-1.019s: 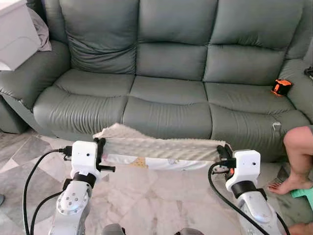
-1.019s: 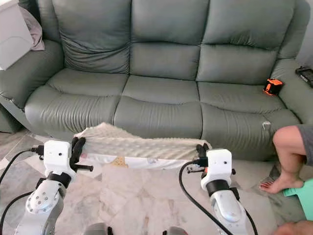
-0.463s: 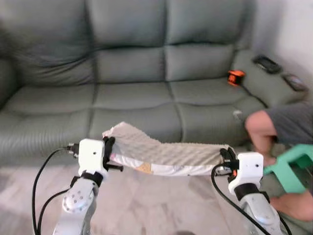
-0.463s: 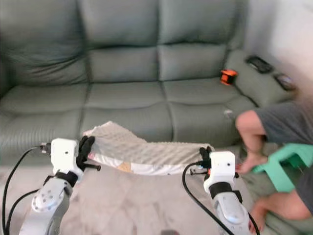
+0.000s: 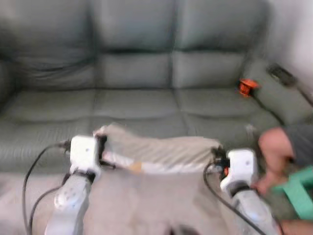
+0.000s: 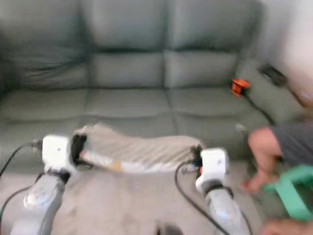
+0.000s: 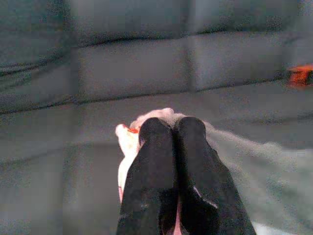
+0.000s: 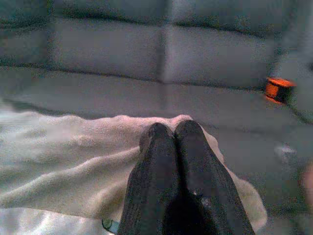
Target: Move the pillow to the sofa
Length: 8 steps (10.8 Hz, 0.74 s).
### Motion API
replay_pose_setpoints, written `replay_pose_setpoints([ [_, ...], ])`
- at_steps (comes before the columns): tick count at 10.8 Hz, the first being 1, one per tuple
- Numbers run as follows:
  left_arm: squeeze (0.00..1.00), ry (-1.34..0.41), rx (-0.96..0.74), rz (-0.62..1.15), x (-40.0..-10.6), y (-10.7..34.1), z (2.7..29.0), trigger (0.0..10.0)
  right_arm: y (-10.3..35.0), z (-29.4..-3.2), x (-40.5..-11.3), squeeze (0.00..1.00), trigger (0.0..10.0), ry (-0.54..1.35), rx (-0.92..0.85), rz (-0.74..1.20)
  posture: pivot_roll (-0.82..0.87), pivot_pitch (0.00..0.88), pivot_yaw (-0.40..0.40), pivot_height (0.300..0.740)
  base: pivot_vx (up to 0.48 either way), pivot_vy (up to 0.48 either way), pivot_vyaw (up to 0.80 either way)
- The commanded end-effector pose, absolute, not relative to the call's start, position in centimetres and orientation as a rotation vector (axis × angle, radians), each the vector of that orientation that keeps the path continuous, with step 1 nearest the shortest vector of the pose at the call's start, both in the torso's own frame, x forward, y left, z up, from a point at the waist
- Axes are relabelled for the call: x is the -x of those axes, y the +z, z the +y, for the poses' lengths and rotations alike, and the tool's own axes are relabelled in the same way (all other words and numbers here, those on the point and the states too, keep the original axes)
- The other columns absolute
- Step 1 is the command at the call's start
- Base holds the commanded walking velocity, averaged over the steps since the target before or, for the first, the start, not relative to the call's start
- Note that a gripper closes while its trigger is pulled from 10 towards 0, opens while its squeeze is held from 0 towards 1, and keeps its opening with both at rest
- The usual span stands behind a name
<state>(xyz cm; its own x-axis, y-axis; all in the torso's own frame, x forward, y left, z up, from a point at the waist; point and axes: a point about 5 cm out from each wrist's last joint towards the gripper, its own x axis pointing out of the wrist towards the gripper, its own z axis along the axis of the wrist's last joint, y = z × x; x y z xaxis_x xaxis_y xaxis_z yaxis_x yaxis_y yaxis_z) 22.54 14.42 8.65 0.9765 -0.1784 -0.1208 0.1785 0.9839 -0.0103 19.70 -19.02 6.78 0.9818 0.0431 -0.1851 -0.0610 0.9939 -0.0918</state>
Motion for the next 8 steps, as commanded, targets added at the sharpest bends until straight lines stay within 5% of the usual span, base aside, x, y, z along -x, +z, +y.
replay_pose_setpoints([
  [1, 0.00, -0.179, -0.022, 0.089, -22.57, 9.41, 14.88, 10.0, 7.79, -18.69, -20.35, 0.00, 10.0, 0.063, 0.098, 0.136, 0.00, 0.000, -0.012, 0.740, 0.480, 0.000, 0.00],
  [5, 0.00, -0.191, -0.018, 0.097, -22.78, 9.31, 14.42, 10.0, 7.69, -18.60, -20.70, 0.00, 10.0, 0.071, 0.098, 0.137, -0.01, 0.000, -0.008, 0.740, 0.408, 0.000, 0.00],
  [8, 0.00, -0.194, -0.022, 0.107, -22.90, 9.24, 14.35, 10.0, 7.51, -18.59, -20.87, 0.00, 10.0, 0.070, 0.093, 0.141, -0.01, 0.000, -0.010, 0.740, 0.000, 0.000, 0.52],
])
